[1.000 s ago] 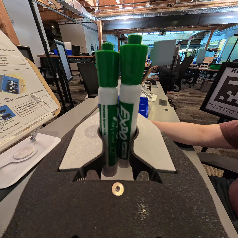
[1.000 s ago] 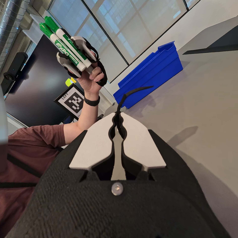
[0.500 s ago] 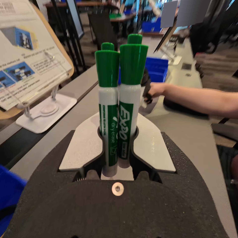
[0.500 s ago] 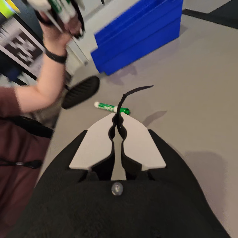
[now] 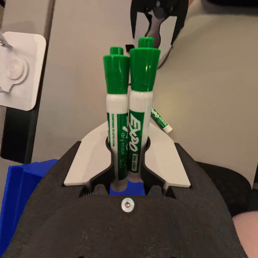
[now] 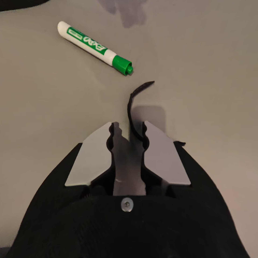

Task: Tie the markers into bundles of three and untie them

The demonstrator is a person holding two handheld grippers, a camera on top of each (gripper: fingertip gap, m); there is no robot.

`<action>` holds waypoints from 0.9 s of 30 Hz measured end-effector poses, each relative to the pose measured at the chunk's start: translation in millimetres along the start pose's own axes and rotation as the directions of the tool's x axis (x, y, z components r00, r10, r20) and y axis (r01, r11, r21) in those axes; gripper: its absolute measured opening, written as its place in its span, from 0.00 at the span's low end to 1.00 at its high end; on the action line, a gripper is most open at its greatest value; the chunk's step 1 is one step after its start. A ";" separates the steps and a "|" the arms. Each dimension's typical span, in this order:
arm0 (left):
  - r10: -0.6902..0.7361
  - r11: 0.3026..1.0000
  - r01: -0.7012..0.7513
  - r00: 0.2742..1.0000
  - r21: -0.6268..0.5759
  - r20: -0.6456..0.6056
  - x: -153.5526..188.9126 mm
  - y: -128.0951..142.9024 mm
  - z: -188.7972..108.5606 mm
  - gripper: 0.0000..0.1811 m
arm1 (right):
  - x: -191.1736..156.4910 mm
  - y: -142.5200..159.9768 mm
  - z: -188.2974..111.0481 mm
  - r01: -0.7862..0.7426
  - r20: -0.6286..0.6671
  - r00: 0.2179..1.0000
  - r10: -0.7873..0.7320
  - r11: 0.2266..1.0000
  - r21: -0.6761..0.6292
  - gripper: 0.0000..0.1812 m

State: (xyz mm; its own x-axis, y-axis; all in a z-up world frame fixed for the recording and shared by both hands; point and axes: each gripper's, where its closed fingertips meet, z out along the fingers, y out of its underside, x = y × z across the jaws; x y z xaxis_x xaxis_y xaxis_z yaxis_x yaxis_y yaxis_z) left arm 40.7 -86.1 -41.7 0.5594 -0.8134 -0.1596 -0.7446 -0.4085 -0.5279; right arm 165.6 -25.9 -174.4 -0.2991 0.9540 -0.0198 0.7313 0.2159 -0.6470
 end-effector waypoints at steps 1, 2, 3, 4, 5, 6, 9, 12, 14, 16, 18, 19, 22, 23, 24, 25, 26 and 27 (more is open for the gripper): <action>0.021 1.000 -0.021 1.000 -0.009 -0.018 1.8 -2.3 3.1 0.23 | -0.6 -3.8 -2.5 0.009 0.002 1.000 -0.009 1.000 0.027 0.24; 0.034 0.999 -0.034 0.999 -0.016 -0.043 4.0 -4.4 6.2 0.23 | -1.7 -10.3 -6.4 0.021 0.003 1.000 -0.022 0.997 0.068 0.25; 0.044 0.999 -0.045 0.998 -0.022 -0.053 3.9 -5.6 9.3 0.23 | -3.4 -18.3 -11.1 0.035 0.006 0.999 -0.036 0.993 0.115 0.25; 0.046 0.998 -0.048 0.997 -0.032 -0.056 2.4 -5.2 12.3 0.23 | -6.1 -26.4 -15.2 0.049 0.011 0.999 -0.051 0.986 0.160 0.25; 0.041 0.998 -0.044 0.997 -0.043 -0.065 1.7 -3.7 15.3 0.23 | -10.0 -33.5 -17.6 0.060 0.023 0.998 -0.066 0.979 0.197 0.24; 0.033 0.998 -0.038 0.996 -0.052 -0.083 2.6 -1.6 18.8 0.23 | -14.3 -39.4 -17.3 0.073 0.037 0.996 -0.083 0.972 0.225 0.23; 0.032 0.996 -0.039 0.995 -0.076 -0.090 -0.5 7.1 29.1 0.23 | -23.0 -46.9 -0.4 0.141 0.052 0.986 -0.157 0.962 0.232 0.23; 0.014 0.998 -0.020 0.994 -0.053 -0.110 -0.8 9.2 32.3 0.23 | -20.9 -53.2 16.0 0.240 0.033 0.968 -0.250 0.952 0.192 0.21; 0.020 0.998 -0.027 0.992 -0.051 -0.123 1.6 12.9 30.8 0.23 | -20.8 -62.5 20.9 0.260 0.067 0.958 -0.278 0.944 0.201 0.21; 0.010 0.998 -0.016 0.995 -0.060 -0.100 -1.9 17.7 27.5 0.23 | -20.6 -67.7 25.8 0.281 0.110 0.946 -0.304 0.942 0.184 0.20; 0.001 0.999 -0.005 0.995 -0.039 -0.099 -2.6 18.1 23.7 0.23 | -18.7 -67.8 33.2 0.319 0.141 0.931 -0.338 0.938 0.139 0.20; 0.003 1.000 -0.005 0.995 -0.026 -0.103 -1.9 18.1 22.2 0.23 | -19.5 -66.3 36.6 0.329 0.170 0.923 -0.346 0.937 0.119 0.19; -0.004 1.000 0.002 0.995 -0.024 -0.101 -3.6 22.8 19.8 0.23 | -22.8 -61.7 44.2 0.333 0.243 0.906 -0.347 0.938 0.096 0.13; -0.011 1.000 0.009 0.995 -0.026 -0.096 -5.4 24.3 19.4 0.23 | -24.0 -61.9 45.7 0.329 0.256 0.903 -0.345 0.939 0.104 0.13; -0.019 1.000 0.017 0.995 -0.022 -0.096 -6.7 24.8 19.2 0.23 | -24.6 -62.7 46.3 0.323 0.262 0.903 -0.342 0.940 0.112 0.12; -0.023 1.000 0.022 0.995 -0.016 -0.098 -7.6 24.3 19.5 0.23 | -24.9 -62.7 45.8 0.320 0.268 0.902 -0.339 0.941 0.112 0.11; -0.025 1.000 0.024 0.995 -0.011 -0.101 -8.1 23.8 20.2 0.23 | -24.6 -62.1 44.3 0.319 0.267 0.903 -0.336 0.942 0.108 0.10; -0.026 1.000 0.025 0.995 -0.012 -0.101 -8.8 24.0 21.6 0.23 | -23.6 -62.3 41.5 0.321 0.256 0.905 -0.339 0.941 0.111 0.10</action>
State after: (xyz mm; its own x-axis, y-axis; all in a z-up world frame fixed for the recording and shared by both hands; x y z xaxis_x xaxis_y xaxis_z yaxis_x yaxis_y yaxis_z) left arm 25.7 -79.8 -71.0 0.5386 -0.8404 -0.0606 -0.7349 -0.4334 -0.5217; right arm 101.6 -70.5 -165.2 -0.6759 0.7370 0.0062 0.5239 0.4863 -0.6993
